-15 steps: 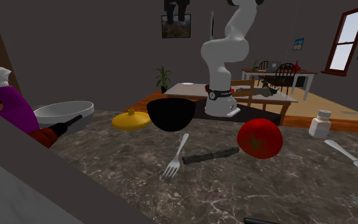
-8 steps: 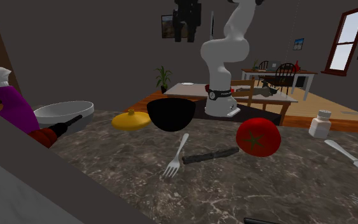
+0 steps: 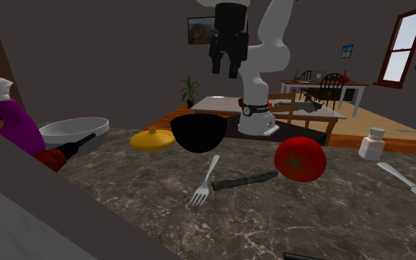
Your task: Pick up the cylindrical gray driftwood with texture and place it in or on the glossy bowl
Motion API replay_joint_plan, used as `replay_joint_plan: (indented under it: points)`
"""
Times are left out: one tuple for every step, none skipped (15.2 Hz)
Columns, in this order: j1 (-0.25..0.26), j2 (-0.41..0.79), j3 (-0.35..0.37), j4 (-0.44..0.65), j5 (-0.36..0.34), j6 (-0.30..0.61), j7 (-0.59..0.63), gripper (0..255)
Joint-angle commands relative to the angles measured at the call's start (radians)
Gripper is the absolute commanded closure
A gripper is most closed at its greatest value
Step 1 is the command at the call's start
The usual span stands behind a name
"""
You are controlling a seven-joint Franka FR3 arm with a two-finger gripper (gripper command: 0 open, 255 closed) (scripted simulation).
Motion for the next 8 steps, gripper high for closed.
replay_joint_plan:
  points:
    - [0.004, 0.061, 0.048, -0.004, 0.003, 0.070, 0.054, 0]
    - [0.004, 0.092, 0.070, -0.003, 0.000, 0.101, 0.079, 0]
    - [0.002, 0.124, 0.092, -0.001, -0.004, 0.132, 0.105, 0]
    - [-0.001, 0.158, 0.115, 0.002, -0.012, 0.163, 0.133, 0]
    - [-0.005, 0.194, 0.138, 0.007, -0.022, 0.194, 0.163, 0]
    - [-0.010, 0.231, 0.161, 0.014, -0.036, 0.223, 0.194, 0]
    - [-0.016, 0.269, 0.184, 0.022, -0.054, 0.252, 0.227, 0]
    - [-0.024, 0.310, 0.207, 0.033, -0.076, 0.280, 0.263, 0]
